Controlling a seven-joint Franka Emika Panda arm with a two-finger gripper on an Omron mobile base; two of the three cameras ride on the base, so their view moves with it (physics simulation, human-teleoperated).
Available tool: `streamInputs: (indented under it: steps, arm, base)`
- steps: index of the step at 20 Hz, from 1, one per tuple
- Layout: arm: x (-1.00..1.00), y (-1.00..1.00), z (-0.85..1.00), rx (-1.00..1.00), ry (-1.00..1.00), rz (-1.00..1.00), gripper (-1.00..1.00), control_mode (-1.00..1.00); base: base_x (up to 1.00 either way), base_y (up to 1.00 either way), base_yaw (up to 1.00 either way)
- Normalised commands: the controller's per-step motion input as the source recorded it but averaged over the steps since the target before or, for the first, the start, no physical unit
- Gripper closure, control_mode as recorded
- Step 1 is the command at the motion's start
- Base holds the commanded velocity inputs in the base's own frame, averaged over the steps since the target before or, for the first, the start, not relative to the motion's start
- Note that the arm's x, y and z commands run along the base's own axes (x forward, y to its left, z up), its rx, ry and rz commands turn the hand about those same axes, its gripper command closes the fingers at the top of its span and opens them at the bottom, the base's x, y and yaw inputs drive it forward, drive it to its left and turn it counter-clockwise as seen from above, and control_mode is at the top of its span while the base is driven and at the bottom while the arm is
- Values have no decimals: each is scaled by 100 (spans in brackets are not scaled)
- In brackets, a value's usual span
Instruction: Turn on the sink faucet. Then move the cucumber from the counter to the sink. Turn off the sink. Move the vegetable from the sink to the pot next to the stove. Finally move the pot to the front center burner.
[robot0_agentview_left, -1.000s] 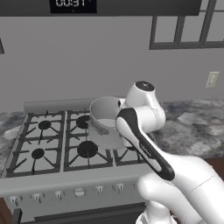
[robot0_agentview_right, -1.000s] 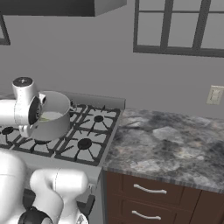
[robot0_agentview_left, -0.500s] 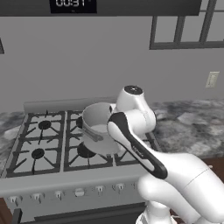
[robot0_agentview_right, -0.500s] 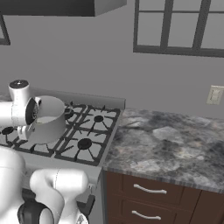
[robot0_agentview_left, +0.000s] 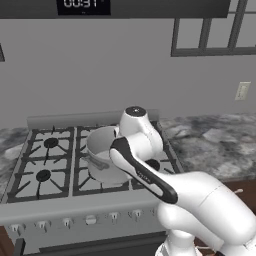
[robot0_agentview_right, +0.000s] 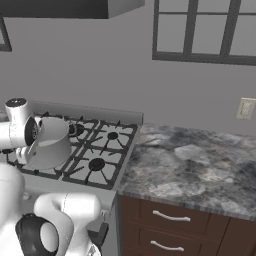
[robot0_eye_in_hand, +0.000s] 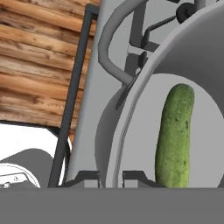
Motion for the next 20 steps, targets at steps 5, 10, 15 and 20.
streamInputs:
  steps: [5, 10, 15, 20]
  arm:
    - [22, 26, -25, 0, 0, 6, 100, -100]
    - [16, 19, -25, 0, 0, 6, 100, -100]
    - [8, 12, -18, 0, 0, 4, 100, -100]
    - [10, 7, -18, 0, 0, 4, 100, -100]
  base:
    - [0, 0, 0]
    - [0, 0, 0]
    - [0, 0, 0]
    - [0, 0, 0]
